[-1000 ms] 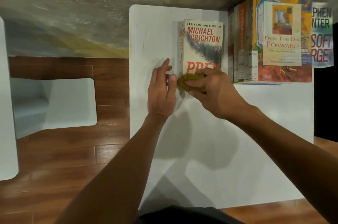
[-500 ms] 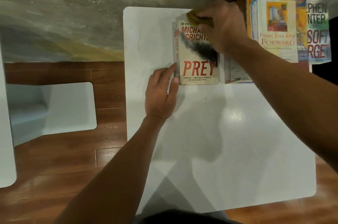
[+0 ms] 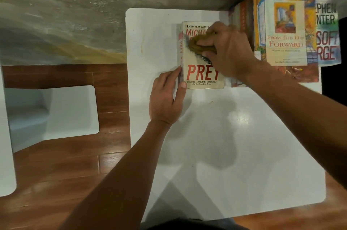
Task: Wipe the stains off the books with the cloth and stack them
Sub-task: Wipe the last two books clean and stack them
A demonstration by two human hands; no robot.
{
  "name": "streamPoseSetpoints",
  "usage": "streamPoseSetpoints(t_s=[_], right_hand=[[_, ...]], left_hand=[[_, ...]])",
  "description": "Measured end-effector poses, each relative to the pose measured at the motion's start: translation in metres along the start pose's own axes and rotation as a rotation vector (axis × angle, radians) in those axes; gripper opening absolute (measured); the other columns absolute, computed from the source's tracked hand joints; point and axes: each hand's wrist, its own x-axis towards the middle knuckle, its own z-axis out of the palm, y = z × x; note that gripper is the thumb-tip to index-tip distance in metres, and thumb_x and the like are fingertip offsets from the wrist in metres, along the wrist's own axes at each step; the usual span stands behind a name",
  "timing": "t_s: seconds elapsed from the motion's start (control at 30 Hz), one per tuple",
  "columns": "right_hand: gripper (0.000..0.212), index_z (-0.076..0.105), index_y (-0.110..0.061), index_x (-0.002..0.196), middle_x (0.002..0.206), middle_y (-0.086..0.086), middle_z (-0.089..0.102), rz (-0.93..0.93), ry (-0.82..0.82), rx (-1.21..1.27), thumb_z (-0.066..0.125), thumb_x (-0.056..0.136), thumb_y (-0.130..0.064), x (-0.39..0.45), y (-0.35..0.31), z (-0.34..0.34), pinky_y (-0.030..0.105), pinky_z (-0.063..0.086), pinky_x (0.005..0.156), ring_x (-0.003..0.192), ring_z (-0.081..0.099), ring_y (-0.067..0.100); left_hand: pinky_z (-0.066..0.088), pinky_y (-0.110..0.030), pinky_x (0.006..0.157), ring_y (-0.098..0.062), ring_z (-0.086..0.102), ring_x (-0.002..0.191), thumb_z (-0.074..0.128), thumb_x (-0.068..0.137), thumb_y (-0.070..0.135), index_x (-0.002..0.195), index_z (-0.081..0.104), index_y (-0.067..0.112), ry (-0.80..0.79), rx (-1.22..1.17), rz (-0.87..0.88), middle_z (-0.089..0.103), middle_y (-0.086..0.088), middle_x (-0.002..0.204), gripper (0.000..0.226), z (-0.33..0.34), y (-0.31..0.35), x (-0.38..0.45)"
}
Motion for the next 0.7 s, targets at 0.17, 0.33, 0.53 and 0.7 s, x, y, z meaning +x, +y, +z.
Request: streamPoseSetpoints(t_s=[0.17, 0.33, 0.53, 0.7], right_hand=[[0.033, 0.070, -0.030, 0.123, 0.120, 0.001, 0.062, -0.014, -0.024, 0.023, 0.071, 0.090, -0.022, -0.040, -0.006, 0.015, 0.045, 0.050, 0.096, 0.104, 0.059, 0.033], [0.031, 0.076, -0.025, 0.112, 0.110, 0.006, 0.067, -0.041, 0.042, 0.060, 0.079, 0.082, -0.018, -0.077, -0.009, 0.031, 0.042, 0.051, 0.089, 0.092, 0.064, 0.033], [0.032, 0.075, -0.023, 0.116, 0.116, 0.005, 0.065, 0.027, -0.035, 0.173, 0.077, 0.085, -0.016, -0.106, -0.014, 0.040, 0.039, 0.048, 0.094, 0.101, 0.061, 0.029], [0.033, 0.073, -0.018, 0.120, 0.109, -0.001, 0.060, 0.206, -0.116, 0.463, 0.074, 0.088, -0.013, -0.147, -0.016, 0.045, 0.018, 0.053, 0.085, 0.090, 0.058, 0.014]], left_hand=[[0.056, -0.036, 0.091, -0.015, 0.058, 0.111, 0.040, 0.104, 0.039, 0.134, 0.061, 0.008, 0.010, -0.031, -0.004, 0.063, -0.006, 0.125, 0.048, -0.001, 0.001, 0.000], [0.053, -0.038, 0.098, -0.019, 0.056, 0.116, 0.036, 0.104, 0.044, 0.134, 0.061, 0.007, 0.007, -0.039, -0.001, 0.063, -0.008, 0.129, 0.054, -0.002, 0.000, 0.001], [0.052, -0.032, 0.099, -0.015, 0.055, 0.118, 0.033, 0.105, 0.047, 0.137, 0.058, 0.014, -0.016, -0.021, -0.055, 0.061, -0.003, 0.133, 0.052, 0.001, -0.003, 0.001], [0.054, -0.027, 0.095, -0.012, 0.056, 0.116, 0.030, 0.104, 0.053, 0.135, 0.057, 0.021, -0.054, -0.040, -0.176, 0.058, 0.002, 0.133, 0.052, 0.000, 0.015, 0.007]])
